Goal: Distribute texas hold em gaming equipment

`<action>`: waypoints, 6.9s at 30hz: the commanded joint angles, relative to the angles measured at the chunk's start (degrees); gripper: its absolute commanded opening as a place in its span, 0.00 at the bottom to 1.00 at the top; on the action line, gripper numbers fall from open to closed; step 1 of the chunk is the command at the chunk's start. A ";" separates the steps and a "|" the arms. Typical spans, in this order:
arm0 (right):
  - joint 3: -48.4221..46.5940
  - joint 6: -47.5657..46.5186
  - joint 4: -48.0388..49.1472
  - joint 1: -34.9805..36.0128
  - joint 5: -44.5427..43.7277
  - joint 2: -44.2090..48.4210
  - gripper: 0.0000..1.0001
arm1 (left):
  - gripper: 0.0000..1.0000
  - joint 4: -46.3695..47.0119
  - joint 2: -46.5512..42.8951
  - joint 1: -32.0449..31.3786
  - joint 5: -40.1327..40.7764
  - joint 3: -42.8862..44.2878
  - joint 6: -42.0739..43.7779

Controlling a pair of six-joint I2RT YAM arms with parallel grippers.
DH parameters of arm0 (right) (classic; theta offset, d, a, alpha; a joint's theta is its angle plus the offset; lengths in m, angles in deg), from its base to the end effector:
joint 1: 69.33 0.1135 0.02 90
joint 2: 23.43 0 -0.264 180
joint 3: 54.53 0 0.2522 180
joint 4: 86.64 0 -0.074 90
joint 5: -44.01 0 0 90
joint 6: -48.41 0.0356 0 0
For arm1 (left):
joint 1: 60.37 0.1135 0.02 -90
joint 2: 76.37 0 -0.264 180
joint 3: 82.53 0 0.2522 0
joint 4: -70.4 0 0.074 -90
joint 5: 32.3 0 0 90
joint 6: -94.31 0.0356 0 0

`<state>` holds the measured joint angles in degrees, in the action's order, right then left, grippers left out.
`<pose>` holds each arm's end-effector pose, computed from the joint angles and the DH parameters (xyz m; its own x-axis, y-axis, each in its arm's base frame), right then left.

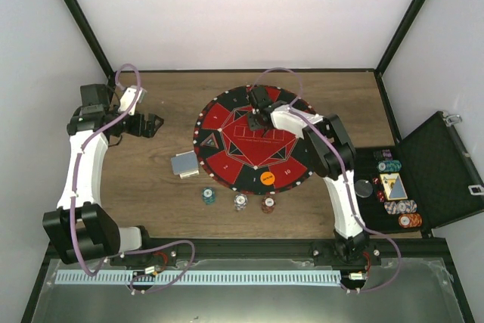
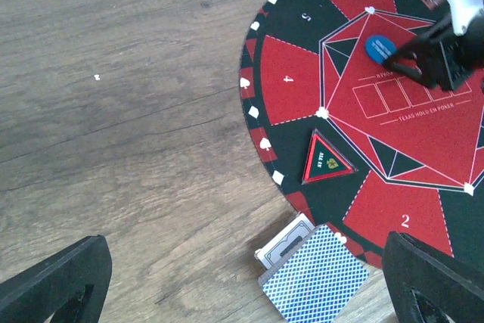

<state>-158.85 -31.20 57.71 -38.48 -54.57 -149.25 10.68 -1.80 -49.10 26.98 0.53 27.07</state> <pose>0.4048 0.2356 0.1434 -0.7883 -0.2631 -0.5562 -0.3003 0.9535 -0.0255 0.2631 0.0339 0.3237 -0.6487 0.2098 -0.7315 0.4302 0.8940 -0.1250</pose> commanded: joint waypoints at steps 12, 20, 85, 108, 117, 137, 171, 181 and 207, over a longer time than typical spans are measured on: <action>-28.17 -2.91 -8.73 -7.56 -0.24 -18.25 0.35 | 1.00 -2.45 0.65 0.31 -0.64 2.25 1.06; -25.21 -2.90 -10.25 -6.68 1.99 -10.60 0.48 | 1.00 -2.79 0.59 0.29 -1.65 2.24 0.66; 34.68 11.97 -14.16 1.53 -9.48 33.07 0.23 | 1.00 -5.81 -3.53 0.31 -0.28 3.84 4.34; 7.35 12.15 -15.71 35.91 6.93 20.25 0.88 | 1.00 -4.19 -3.02 0.85 6.67 3.43 0.59; 4.76 10.20 -16.12 36.03 7.05 13.21 0.79 | 1.00 -4.58 -3.27 0.94 7.04 2.97 1.53; 2.02 9.38 -17.05 36.16 6.70 9.14 0.52 | 1.00 -4.32 -3.37 1.60 7.30 2.74 2.54; -11.36 5.18 -23.93 22.71 0.56 11.87 0.17 | 1.00 -5.68 -4.25 2.16 5.35 3.76 3.61; -11.86 2.88 -19.75 14.94 3.83 1.94 0.16 | 1.00 -6.28 -4.04 2.16 4.70 4.60 3.71; -12.52 1.87 -18.34 15.47 8.99 -3.51 0.55 | 1.00 -6.30 -3.47 2.18 5.40 4.66 3.74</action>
<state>-169.06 -28.62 40.36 -23.45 -44.58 -152.20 4.67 -5.35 -47.22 32.59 3.90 30.33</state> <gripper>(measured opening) 0.465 0.999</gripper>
